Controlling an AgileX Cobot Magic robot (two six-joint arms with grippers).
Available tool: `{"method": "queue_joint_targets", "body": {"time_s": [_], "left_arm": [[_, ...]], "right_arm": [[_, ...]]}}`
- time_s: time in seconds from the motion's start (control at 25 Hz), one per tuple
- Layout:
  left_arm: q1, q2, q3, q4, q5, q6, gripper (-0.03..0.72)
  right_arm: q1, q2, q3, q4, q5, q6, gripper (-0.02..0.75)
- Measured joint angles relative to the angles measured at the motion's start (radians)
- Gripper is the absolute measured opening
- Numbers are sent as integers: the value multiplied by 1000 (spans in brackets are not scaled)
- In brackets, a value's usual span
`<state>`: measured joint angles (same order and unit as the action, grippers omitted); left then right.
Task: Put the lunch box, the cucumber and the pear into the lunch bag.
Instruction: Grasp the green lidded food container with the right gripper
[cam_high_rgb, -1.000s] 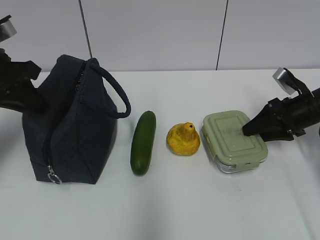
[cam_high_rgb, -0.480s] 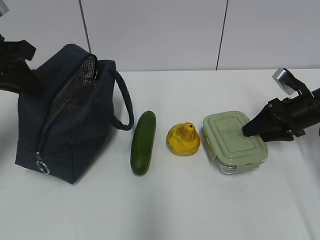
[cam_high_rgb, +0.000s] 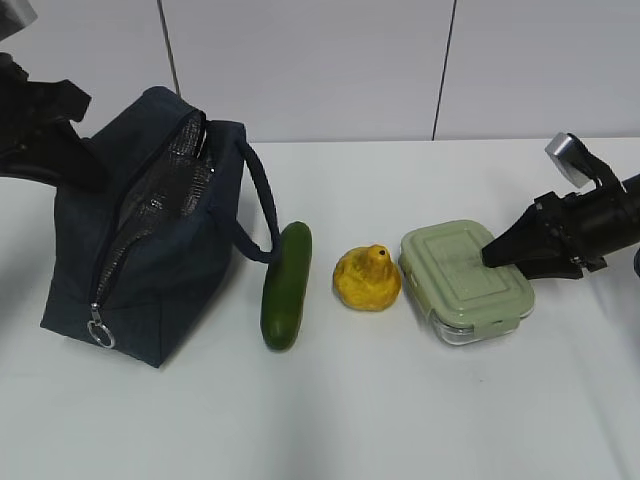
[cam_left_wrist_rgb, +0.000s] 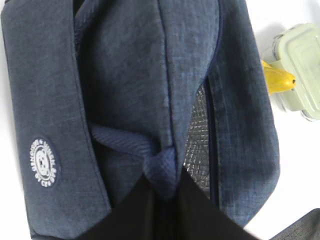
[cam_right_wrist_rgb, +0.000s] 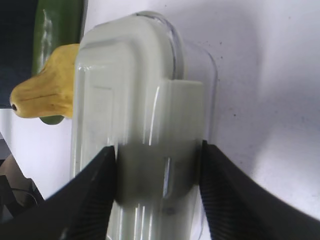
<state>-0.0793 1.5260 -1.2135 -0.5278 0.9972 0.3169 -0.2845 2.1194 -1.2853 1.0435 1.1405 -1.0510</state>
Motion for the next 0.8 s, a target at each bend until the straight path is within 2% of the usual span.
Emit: {"method": "queue_joint_targets", "body": {"time_s": [0.8], "left_arm": [[-10,0,0,0,-15,0,3]], "right_arm": [[0,0,0,16,0,-12,399]]}}
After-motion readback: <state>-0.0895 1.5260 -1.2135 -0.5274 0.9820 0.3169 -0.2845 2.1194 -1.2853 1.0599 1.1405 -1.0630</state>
